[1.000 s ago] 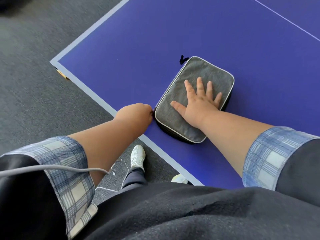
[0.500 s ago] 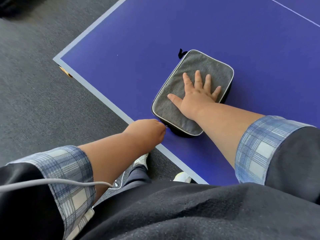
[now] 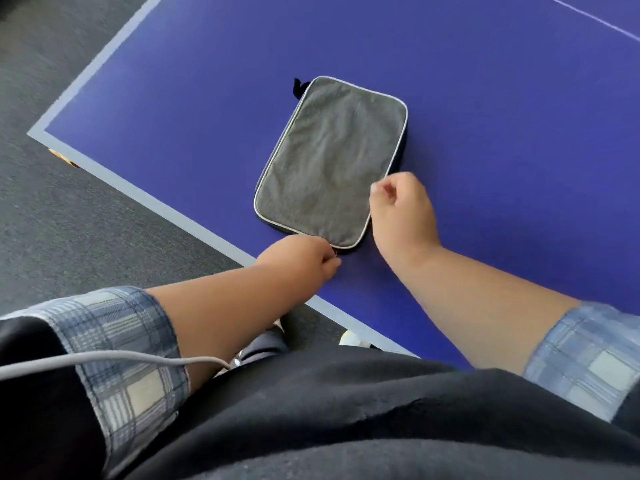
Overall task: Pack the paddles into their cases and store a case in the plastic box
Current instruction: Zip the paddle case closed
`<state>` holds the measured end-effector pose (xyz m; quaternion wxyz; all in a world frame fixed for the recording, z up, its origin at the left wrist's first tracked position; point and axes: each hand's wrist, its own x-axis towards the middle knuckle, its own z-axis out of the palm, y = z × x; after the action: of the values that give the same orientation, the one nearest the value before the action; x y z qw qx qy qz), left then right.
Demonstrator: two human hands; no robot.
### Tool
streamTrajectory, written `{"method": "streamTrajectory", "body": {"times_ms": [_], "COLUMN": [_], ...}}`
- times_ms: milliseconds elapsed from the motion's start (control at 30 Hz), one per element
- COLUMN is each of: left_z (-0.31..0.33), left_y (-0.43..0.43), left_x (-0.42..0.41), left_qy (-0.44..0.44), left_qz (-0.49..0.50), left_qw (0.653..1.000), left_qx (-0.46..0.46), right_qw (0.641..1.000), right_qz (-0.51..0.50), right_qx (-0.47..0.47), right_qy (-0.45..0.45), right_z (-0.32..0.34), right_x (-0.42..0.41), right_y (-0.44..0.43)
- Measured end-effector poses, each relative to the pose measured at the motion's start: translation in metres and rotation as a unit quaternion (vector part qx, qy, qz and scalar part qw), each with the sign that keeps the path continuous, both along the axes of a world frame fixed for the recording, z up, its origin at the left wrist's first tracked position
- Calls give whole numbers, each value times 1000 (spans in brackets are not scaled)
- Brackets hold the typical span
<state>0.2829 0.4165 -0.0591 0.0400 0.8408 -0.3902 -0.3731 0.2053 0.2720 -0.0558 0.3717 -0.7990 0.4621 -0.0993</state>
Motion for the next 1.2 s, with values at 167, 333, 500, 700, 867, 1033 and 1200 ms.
{"method": "streamTrajectory", "body": {"times_ms": [167, 333, 500, 700, 867, 1033, 1200], "left_z": [0, 5, 23, 15, -26, -32, -29], "left_y": [-4, -6, -11, -66, -113, -113, -111], "left_x": [-7, -5, 12, 57, 93, 93, 94], "left_qy": [3, 41, -6, -141, -207, -225, -230], "left_qz": [32, 13, -168, -121, -170, -190, -198], "left_qw": [999, 999, 985, 949, 957, 948, 945], "left_qx": [-2, 0, 30, -255, -113, -119, -122], "right_qw": [869, 857, 904, 931, 934, 945, 954], "right_qz": [-78, -67, 33, 240, 249, 194, 168], "right_qx": [473, 504, 405, 114, 63, 29, -16], "right_qy": [121, 86, 131, 251, 250, 262, 248], "right_z": [-13, -19, -16, -11, -20, -25, -19], "right_x": [-34, -29, -31, -33, -40, -54, -45], "right_y": [55, 48, 44, 36, 40, 20, -11]}}
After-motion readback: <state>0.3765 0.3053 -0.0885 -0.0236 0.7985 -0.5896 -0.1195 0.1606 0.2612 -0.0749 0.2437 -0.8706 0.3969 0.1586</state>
